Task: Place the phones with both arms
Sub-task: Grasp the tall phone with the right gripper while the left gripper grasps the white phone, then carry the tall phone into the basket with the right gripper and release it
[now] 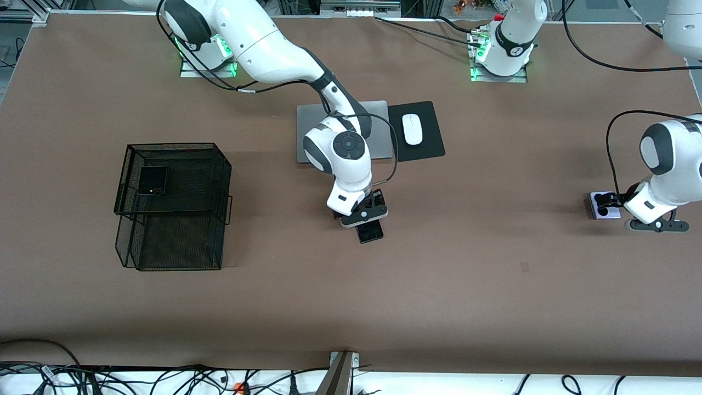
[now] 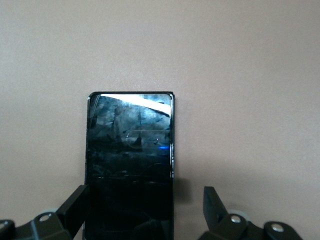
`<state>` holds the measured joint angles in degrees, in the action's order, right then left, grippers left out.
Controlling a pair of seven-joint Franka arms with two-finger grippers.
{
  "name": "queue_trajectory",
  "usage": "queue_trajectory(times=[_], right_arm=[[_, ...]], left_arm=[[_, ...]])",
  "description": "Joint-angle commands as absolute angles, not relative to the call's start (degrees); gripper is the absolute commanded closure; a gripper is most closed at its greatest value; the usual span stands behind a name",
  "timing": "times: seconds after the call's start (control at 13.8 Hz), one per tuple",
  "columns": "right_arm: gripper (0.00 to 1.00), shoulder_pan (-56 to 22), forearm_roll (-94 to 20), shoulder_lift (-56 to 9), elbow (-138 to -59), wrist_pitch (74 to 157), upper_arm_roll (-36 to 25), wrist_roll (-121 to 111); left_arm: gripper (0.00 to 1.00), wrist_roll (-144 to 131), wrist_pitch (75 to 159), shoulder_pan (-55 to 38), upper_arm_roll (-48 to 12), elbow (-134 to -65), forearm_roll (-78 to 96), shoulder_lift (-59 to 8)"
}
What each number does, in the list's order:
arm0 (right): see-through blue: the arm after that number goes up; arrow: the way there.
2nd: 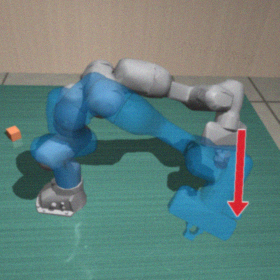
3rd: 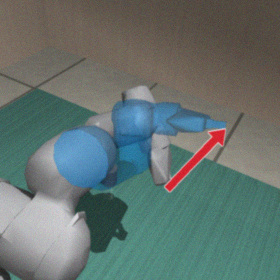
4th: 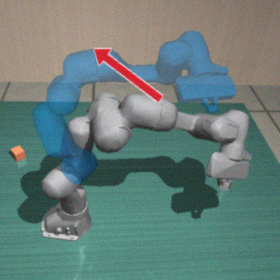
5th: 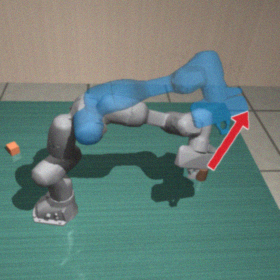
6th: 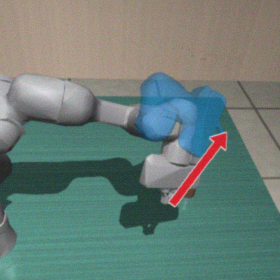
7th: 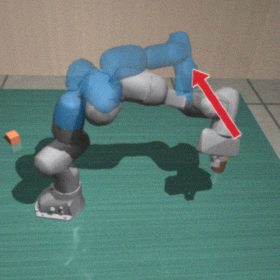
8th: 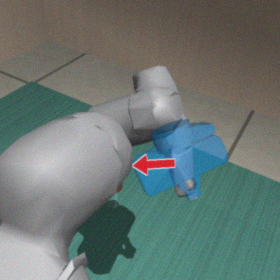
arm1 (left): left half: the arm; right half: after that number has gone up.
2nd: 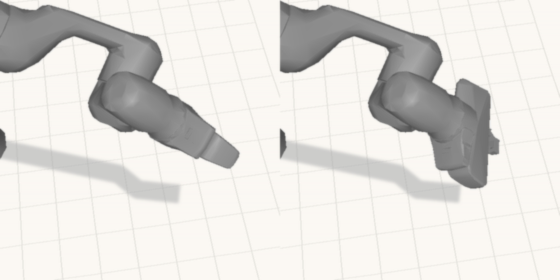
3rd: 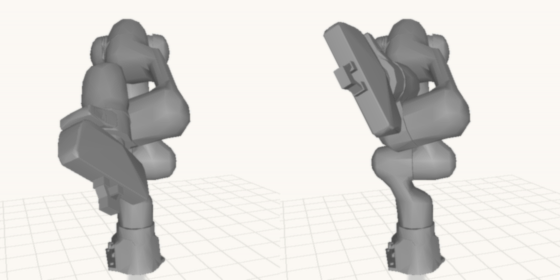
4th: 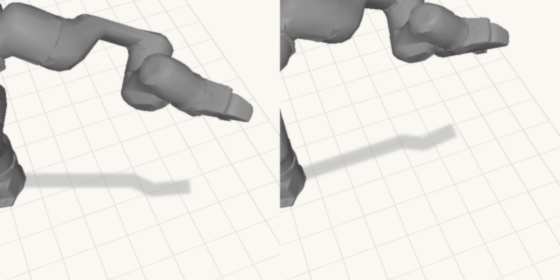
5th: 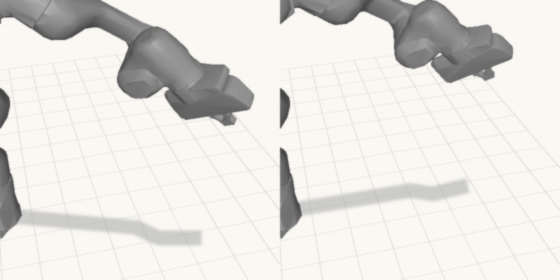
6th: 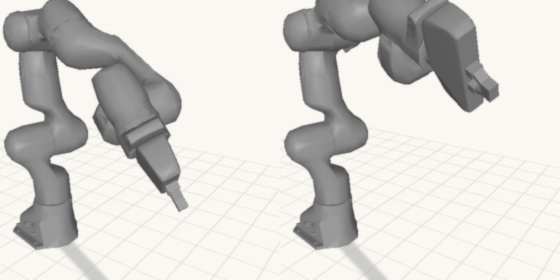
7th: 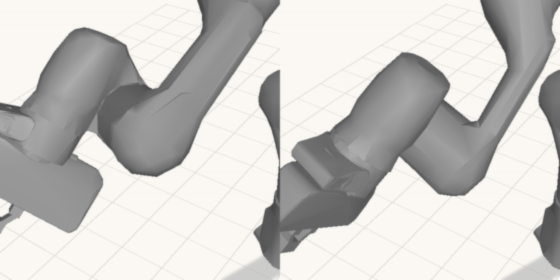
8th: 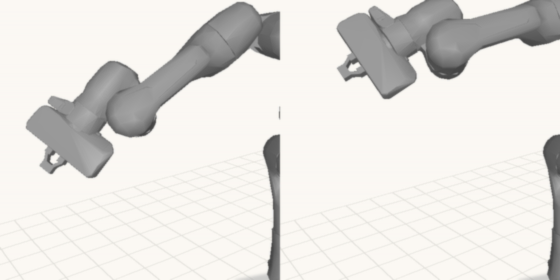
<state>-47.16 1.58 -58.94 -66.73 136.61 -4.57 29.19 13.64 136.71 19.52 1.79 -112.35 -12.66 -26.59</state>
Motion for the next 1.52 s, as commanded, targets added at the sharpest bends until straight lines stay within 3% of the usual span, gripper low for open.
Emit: queue_trajectory(times=[0.0, 0.72, 1.09, 1.16, 1.23, 1.3, 1.45], right_arm=[[0.00, -47.9, 2.0, -59.9, -65.0, 136.7, -4.9, 29.9], [0.00, -48.5, 1.9, -61.0, -65.2, 137.5, -4.8, 30.1], [0.00, -48.6, 2.3, -61.4, -66.0, 139.6, -4.9, 31.2], [0.07, -48.6, 2.4, -61.4, -66.0, 139.6, -4.9, 31.1], [0.32, -48.6, 2.5, -61.3, -66.0, 139.6, -4.9, 31.0], [0.72, -48.5, 2.1, -61.1, -65.9, 139.4, -4.9, 30.9], [0.92, -48.4, 2.2, -60.7, -65.9, 139.0, -5.1, 30.8]], left_arm=[[0.00, 14.9, 143.3, 24.3, -1.0, -119.0, -12.7, -24.0], [0.00, 17.6, 149.4, 36.9, -11.4, -119.8, -12.6, -28.6], [0.00, 17.6, 150.4, 38.0, -12.4, -119.2, -12.6, -30.3], [0.00, 17.6, 150.4, 38.0, -12.4, -119.1, -12.6, -30.4], [0.00, 17.6, 150.4, 38.0, -12.4, -119.1, -12.6, -30.4], [0.00, 17.6, 150.4, 38.0, -12.4, -119.0, -12.6, -30.4], [0.00, 17.6, 150.4, 37.9, -12.4, -118.8, -12.7, -30.4]])
